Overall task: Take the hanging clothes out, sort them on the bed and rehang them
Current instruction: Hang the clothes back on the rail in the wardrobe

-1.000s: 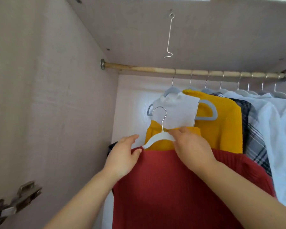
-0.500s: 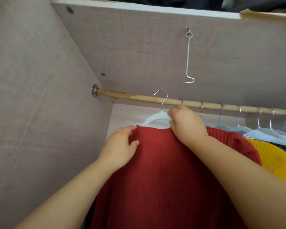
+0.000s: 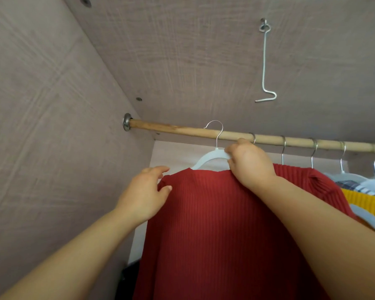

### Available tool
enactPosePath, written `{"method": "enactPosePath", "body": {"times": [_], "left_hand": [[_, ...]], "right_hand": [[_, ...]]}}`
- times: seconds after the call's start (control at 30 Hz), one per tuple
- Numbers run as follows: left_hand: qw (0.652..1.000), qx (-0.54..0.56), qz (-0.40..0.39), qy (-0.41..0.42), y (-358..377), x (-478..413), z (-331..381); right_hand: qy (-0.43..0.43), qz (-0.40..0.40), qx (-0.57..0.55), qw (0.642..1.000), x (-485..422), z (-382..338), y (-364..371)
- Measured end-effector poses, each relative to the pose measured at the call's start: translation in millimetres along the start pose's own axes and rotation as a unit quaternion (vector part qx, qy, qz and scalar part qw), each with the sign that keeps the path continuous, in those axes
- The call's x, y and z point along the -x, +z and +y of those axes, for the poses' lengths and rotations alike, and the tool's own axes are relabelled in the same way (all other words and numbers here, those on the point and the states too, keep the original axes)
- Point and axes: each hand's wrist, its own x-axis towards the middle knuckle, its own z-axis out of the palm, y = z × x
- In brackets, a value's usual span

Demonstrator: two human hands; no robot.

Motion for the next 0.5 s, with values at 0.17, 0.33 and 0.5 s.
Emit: {"method": "enactPosePath", "body": {"times": [0.17, 0.33, 0.5], "left_hand": [[1.0, -0.016, -0.005, -0.016, 4.9, 16.1, -17.4], [0.999, -0.031, -0.018, -0.031, 6.4, 23.7, -27.7], [0.999, -0.025, -0.011, -0.021, 6.5, 16.3, -24.4]], "right_hand": [[-0.008, 0.001, 0.009, 1.0, 0.9, 2.0, 2.9], [0.013, 0.005, 0.007, 1.0, -5.1, 0.2, -2.0], [0.013, 0.005, 0.021, 1.0, -10.8, 0.2, -9.6]]}}
